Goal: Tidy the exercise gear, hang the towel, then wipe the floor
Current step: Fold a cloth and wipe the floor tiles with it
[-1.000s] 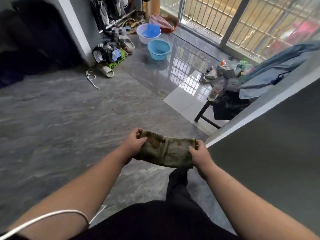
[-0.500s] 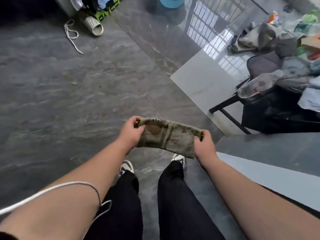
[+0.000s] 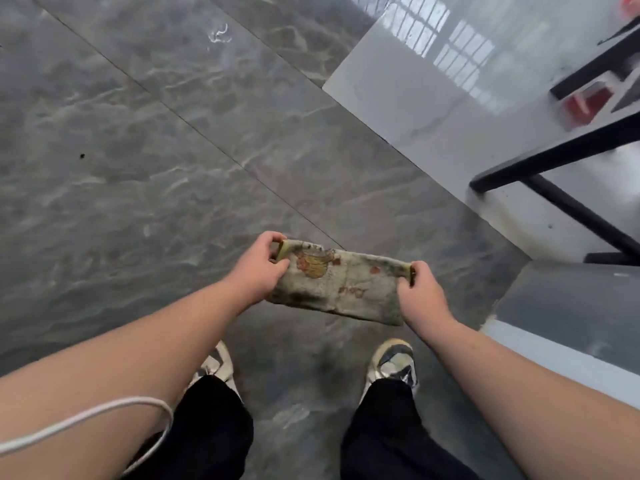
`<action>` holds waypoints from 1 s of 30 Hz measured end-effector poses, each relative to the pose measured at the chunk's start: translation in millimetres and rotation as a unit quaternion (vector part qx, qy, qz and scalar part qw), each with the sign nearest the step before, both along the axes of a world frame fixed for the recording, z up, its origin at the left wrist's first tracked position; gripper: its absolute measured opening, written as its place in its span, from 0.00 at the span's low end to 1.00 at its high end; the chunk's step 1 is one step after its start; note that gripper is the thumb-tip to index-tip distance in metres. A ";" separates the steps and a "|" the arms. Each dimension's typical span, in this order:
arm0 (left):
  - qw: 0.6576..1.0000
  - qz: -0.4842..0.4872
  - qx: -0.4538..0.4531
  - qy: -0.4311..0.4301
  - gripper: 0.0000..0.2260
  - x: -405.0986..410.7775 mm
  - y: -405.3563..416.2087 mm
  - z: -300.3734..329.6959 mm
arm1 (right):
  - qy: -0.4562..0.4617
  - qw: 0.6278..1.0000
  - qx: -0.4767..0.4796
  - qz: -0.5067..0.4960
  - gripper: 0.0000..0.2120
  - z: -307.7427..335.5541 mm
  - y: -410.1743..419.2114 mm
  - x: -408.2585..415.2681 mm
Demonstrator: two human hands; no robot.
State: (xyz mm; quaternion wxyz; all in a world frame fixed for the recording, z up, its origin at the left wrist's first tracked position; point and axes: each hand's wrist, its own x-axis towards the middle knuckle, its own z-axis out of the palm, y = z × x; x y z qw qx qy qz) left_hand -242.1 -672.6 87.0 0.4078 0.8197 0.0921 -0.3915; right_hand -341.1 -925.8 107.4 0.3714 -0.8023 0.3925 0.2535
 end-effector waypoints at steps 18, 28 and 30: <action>0.922 -0.264 0.203 -0.196 0.23 15.9 -23.5 -164.1 | 0.043 0.955 -0.170 0.238 0.13 -172.5 -47.0 8.8; 0.750 -0.510 0.102 -0.410 0.24 -4.5 -48.8 -193.7 | -0.162 0.841 -0.137 0.498 0.25 -190.9 -21.8 -11.8; 0.745 -0.524 0.116 -0.396 0.26 -12.4 -55.4 -198.9 | -0.139 0.819 -0.153 0.535 0.28 -191.9 -26.3 -8.8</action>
